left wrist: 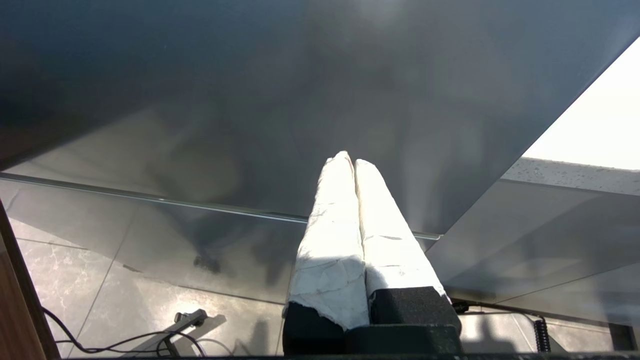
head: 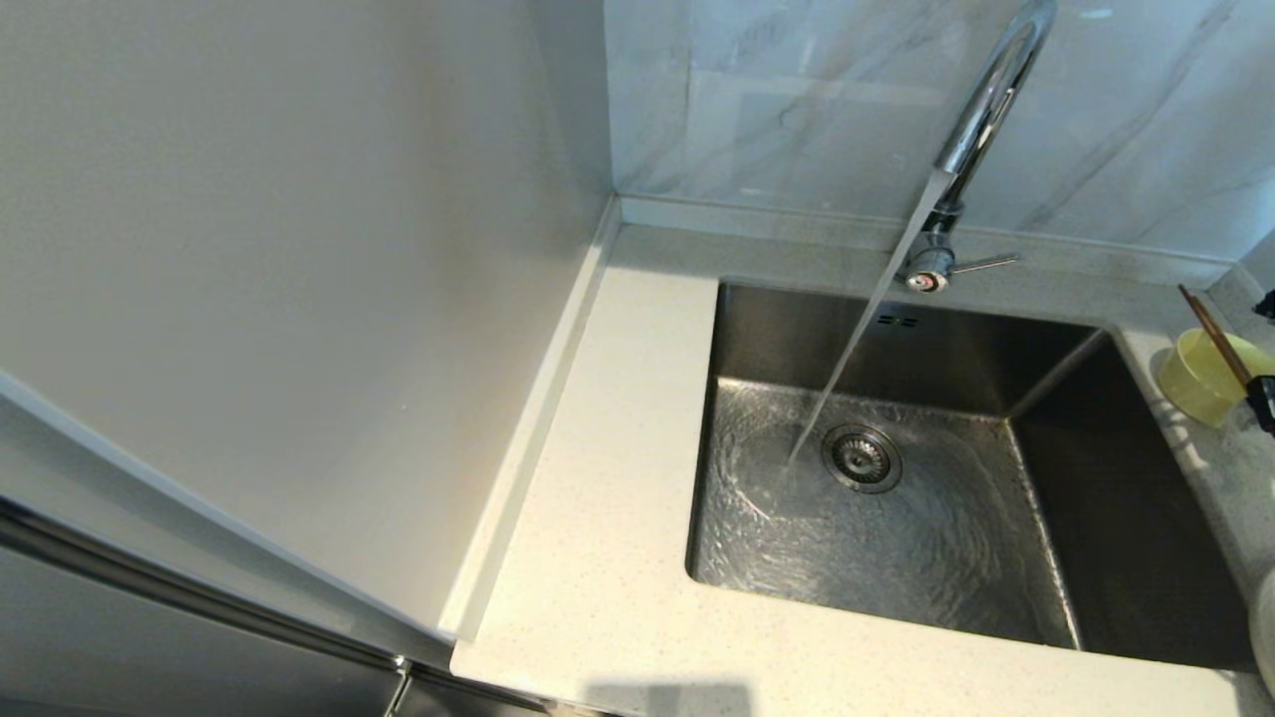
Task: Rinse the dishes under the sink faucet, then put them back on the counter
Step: Pick up the chopsticks
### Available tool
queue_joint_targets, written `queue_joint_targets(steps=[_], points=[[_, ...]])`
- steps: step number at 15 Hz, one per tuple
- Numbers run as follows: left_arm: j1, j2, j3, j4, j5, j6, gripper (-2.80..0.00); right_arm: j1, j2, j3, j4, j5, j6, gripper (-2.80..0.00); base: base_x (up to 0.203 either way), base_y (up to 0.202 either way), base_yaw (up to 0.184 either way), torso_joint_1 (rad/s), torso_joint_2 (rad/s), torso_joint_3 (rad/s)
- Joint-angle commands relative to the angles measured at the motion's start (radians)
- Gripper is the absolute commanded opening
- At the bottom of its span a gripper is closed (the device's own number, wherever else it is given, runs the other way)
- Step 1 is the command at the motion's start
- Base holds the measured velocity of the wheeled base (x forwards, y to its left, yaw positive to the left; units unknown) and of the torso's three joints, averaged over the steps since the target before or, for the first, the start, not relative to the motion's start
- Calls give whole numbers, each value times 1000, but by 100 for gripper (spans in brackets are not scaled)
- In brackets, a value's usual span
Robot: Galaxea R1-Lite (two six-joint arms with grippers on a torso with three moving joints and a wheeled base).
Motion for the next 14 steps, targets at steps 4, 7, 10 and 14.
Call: queue_joint_targets(steps=[4,7,10,14], points=[[0,0,0,0,0,0,-280,0,-7,3,8,0,-2,-280,0,0,0,0,0,0],[0,0,0,0,0,0,-280,-9,-10,-1,4,0,-2,-280,0,0,0,0,0,0],[0,0,0,0,0,0,-280,-20,-12,-1,4,0,-2,-280,0,0,0,0,0,0],[0,0,0,0,1,0,-280,-35,-45,-1,5,0,-2,-280,0,0,0,0,0,0]])
